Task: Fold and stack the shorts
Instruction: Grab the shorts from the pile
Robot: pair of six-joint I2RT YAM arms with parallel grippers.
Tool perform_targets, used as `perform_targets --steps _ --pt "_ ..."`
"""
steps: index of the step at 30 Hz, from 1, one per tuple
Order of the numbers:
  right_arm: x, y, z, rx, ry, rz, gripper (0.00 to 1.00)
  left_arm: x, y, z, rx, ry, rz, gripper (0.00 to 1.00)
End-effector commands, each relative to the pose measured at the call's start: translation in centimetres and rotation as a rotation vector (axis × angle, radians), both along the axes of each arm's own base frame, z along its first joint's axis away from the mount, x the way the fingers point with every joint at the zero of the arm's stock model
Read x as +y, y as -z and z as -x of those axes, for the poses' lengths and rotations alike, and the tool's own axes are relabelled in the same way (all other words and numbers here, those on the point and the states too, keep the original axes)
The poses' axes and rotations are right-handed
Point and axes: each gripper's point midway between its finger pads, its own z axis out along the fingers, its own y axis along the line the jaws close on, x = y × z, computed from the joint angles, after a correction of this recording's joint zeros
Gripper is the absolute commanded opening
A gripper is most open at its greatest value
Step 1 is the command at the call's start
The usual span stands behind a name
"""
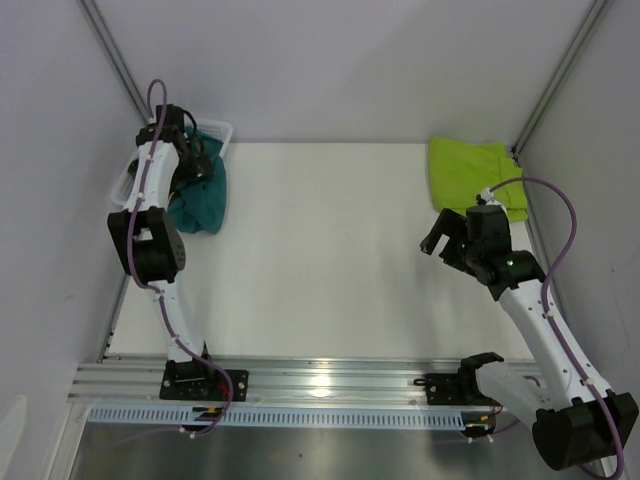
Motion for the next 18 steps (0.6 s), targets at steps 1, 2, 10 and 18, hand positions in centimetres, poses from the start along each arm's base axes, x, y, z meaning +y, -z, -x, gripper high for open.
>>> perform_targets --steps 1,2,10,18 --pt "0.1 -0.2 -0.1 -0.013 0.01 -0.027 1.0 0.9 -1.5 -1.5 -0.058 0.021 -0.042 0.9" --pt "0.1 -0.2 -0.1 -0.011 0.012 -0.029 1.0 0.8 -1.2 -1.8 -0.057 0.027 -0.041 0.89" --pt "0.0 0.4 0.5 0.005 0.025 -0.037 1.0 0.7 0.5 -3.6 -0.055 0.031 -0.023 0.38" --pt "0.2 0.7 0.4 0.009 0.025 -0.048 1.0 -0.1 -3.6 -5.4 -0.196 0.053 0.023 0.0"
